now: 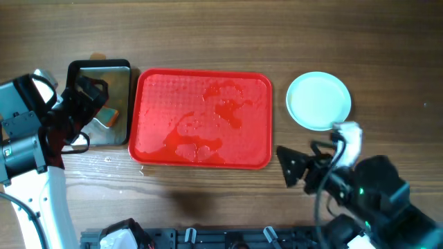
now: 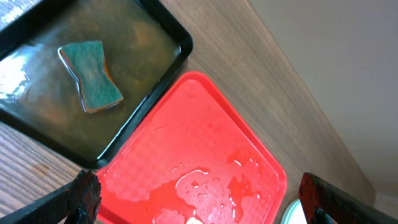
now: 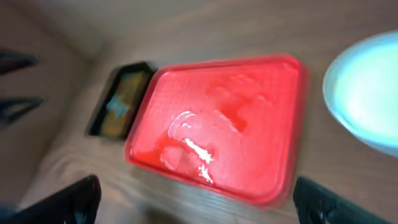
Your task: Clean dirty plates on tray and stack at the side
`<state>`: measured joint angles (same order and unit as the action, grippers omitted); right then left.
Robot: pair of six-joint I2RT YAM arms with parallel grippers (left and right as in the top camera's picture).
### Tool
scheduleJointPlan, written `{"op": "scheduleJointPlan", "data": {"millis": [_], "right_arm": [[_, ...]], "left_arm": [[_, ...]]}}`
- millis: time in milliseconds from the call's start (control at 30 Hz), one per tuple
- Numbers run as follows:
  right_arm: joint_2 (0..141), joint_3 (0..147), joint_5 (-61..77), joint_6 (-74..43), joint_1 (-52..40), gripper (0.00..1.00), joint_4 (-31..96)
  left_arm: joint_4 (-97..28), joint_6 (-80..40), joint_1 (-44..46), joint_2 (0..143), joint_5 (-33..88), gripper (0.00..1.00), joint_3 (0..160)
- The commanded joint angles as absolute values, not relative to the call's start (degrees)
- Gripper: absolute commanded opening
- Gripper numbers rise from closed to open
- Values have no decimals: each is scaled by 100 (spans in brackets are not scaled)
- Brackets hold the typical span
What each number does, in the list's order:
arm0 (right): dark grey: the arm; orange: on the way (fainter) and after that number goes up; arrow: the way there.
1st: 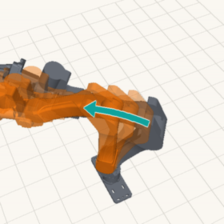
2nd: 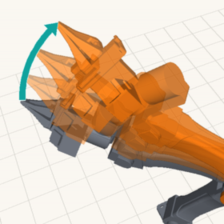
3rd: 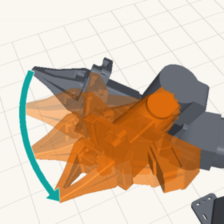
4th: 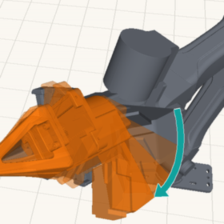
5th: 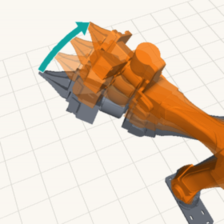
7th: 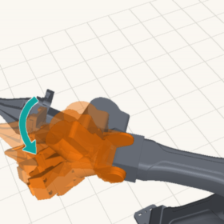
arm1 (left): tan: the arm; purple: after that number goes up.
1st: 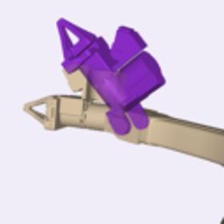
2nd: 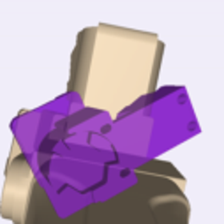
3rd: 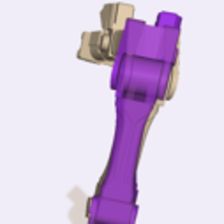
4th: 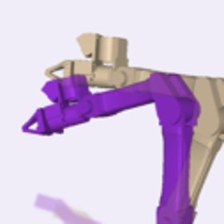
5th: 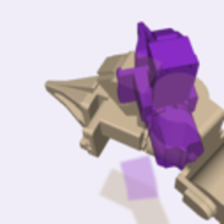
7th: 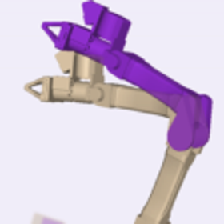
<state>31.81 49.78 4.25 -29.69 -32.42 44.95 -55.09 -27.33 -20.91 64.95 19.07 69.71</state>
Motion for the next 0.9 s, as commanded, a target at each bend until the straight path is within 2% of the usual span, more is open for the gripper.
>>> {"op": "scheduleJointPlan", "data": {"millis": [0,67,233,367,500,700,867], "right_arm": [[2912,4163,2416,-1457,-1938,100,3870],[2504,3621,2650,-1457,-1483,100,3496],[886,2303,2668,-1409,-1151,100,2145],[12,1741,2711,-1446,-613,100,1743],[38,1409,2733,-1494,-220,100,1260],[19,506,2735,-1306,-126,100,-248],[19,27,2620,-567,-126,100,-1035]], "left_arm": [[-5496,-2744,-2064,6525,2010,100,6976],[-5496,-2744,-2064,6525,2010,100,6976],[-5496,-2744,-2064,6525,2010,100,6976],[-5498,-2744,-2064,6525,2010,100,6976],[-5498,-2744,-2062,6525,2010,100,6976],[-5496,-2744,-2062,6525,2010,100,6976],[-5496,-2744,-2064,6525,2010,100,6976]]}}
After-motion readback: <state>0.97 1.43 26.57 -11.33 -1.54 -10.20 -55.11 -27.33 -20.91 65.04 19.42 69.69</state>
